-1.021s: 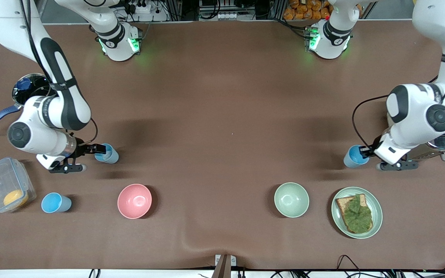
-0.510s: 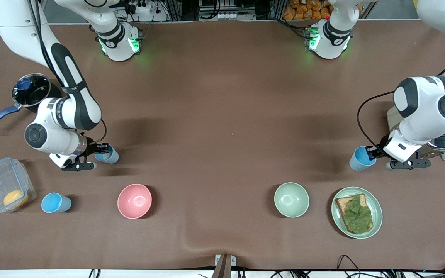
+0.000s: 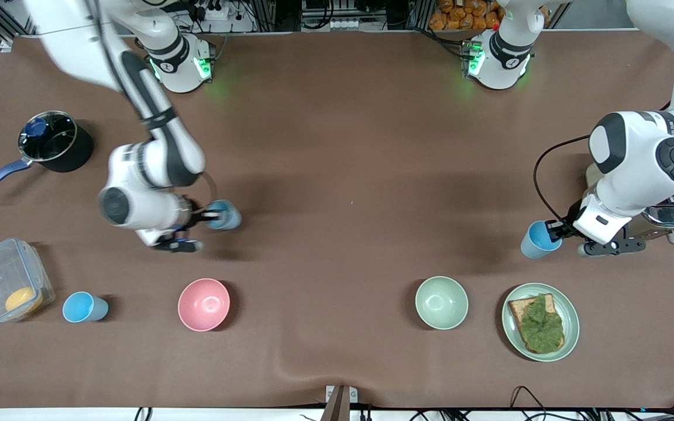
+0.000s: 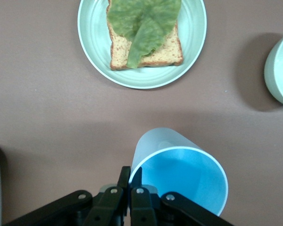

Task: Stack blue cups with both arms
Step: 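Grasp the second blue cup with the right gripper, then set the right gripper's cup at table center while the left gripper follows, then open the right gripper while the left gripper lowers its cup onto it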

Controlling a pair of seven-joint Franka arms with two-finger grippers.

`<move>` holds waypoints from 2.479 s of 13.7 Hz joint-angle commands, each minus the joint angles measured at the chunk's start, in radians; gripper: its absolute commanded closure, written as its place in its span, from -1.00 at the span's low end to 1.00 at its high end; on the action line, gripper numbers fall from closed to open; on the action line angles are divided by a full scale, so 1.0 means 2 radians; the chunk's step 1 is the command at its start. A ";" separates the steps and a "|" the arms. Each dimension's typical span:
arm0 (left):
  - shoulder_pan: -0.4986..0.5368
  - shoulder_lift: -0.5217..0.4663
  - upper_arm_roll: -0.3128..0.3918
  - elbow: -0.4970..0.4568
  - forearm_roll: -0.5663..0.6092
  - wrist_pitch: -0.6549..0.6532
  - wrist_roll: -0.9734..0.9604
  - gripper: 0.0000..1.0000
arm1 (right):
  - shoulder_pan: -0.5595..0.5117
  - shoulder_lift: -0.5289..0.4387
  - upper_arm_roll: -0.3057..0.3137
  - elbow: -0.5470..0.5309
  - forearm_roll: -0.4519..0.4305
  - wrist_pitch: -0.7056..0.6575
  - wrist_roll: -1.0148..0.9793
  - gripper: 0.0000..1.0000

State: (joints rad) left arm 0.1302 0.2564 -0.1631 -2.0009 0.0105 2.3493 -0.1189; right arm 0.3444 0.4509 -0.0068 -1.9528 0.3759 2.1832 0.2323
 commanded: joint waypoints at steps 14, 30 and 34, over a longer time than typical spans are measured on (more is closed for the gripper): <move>0.001 -0.025 -0.142 0.011 -0.007 -0.078 -0.167 1.00 | 0.252 0.097 -0.015 0.112 0.046 0.132 0.347 1.00; -0.056 -0.009 -0.185 0.053 -0.005 -0.088 -0.286 1.00 | 0.247 0.013 -0.134 0.251 -0.072 -0.137 0.283 -1.00; -0.122 0.027 -0.185 0.085 0.000 -0.088 -0.358 1.00 | 0.220 -0.017 -0.183 0.289 -0.091 -0.228 0.154 -1.00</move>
State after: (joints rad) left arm -0.0583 0.2571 -0.5352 -1.8889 0.0104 2.1944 -0.7707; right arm 0.8343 0.4603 -0.3574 -1.3938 0.2145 1.7743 0.6543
